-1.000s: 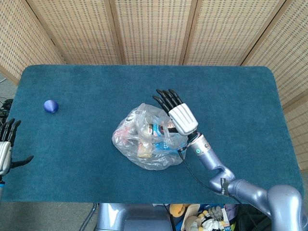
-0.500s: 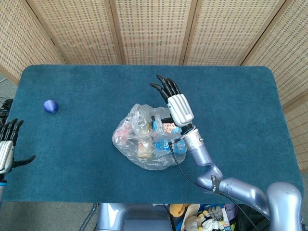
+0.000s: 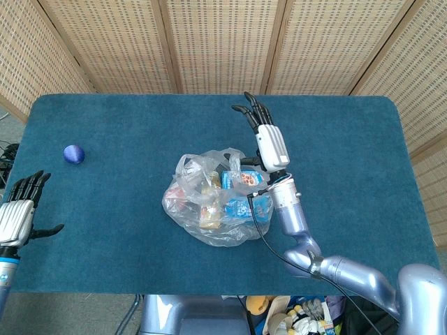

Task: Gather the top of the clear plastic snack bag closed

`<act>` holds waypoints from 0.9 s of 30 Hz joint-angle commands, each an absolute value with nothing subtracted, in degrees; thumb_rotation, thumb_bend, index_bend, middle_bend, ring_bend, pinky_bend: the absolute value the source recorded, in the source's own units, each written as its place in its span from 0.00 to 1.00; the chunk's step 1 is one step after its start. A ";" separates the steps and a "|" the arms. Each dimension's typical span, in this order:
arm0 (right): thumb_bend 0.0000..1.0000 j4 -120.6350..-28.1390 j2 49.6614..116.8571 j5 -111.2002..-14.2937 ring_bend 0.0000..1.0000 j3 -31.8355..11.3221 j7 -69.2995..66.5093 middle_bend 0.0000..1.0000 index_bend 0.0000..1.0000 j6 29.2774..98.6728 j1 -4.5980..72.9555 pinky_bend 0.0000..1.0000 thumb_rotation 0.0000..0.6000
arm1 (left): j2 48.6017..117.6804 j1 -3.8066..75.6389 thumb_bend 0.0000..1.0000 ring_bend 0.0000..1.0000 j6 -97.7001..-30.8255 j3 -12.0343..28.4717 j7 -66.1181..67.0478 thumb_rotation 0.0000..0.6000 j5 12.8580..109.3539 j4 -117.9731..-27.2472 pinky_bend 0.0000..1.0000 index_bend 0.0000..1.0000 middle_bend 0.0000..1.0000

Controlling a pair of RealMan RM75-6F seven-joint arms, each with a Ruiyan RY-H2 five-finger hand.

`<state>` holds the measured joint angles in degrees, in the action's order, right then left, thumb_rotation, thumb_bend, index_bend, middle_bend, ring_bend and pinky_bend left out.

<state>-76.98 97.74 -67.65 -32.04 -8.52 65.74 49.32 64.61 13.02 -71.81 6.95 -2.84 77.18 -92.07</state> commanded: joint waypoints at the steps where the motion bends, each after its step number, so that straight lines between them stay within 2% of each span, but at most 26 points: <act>1: 0.00 -77.61 97.18 -67.22 0.00 -31.87 -8.06 0.00 0.18 65.62 49.05 0.00 1.00 | 63.40 15.74 0.01 0.00 -67.21 6.86 -9.76 1.00 79.62 -92.74 0.00 0.00 0.00; 4: 0.00 -78.20 96.72 -66.95 0.00 -31.59 -7.90 0.00 0.18 65.76 48.86 0.00 1.00 | 61.22 19.47 0.03 0.00 -60.49 6.29 -22.09 1.00 83.42 -93.62 0.00 0.00 0.00; 7: 0.00 -78.65 96.37 -66.65 0.00 -31.43 -7.78 0.00 0.18 65.81 48.87 0.00 1.00 | 59.88 24.03 0.12 0.00 -54.42 5.53 -37.46 1.00 88.40 -92.59 0.00 0.00 0.00; 11: 0.00 -78.80 96.15 -66.48 0.00 -31.02 -7.41 0.00 0.18 65.95 48.92 0.00 1.00 | 59.95 29.73 0.28 0.00 -50.96 3.78 -57.89 1.00 95.80 -89.56 0.00 0.00 0.00; 16: 0.00 -78.27 96.36 -65.58 0.00 -30.92 -7.61 0.00 0.18 65.87 49.03 0.00 1.00 | 61.88 36.58 0.40 0.00 -49.18 0.66 -77.33 1.00 102.35 -84.70 0.00 0.00 0.00; 22: 0.00 -77.37 96.36 -65.18 0.00 -30.88 -8.31 0.00 0.18 65.75 49.29 0.00 1.00 | 67.52 43.63 0.46 0.00 -48.02 -1.27 -92.63 1.00 104.11 -77.82 0.00 0.00 0.00; 27: 0.00 -76.64 96.17 -64.43 0.00 -31.33 -8.80 0.00 0.18 65.34 49.62 0.00 1.00 | 72.40 47.14 0.47 0.00 -45.26 -1.35 -99.85 1.00 101.13 -73.48 0.01 0.00 0.00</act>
<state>-76.77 96.22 -64.57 -31.23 -8.75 65.45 49.55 68.95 44.13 -47.74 -0.52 -95.83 101.72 -76.86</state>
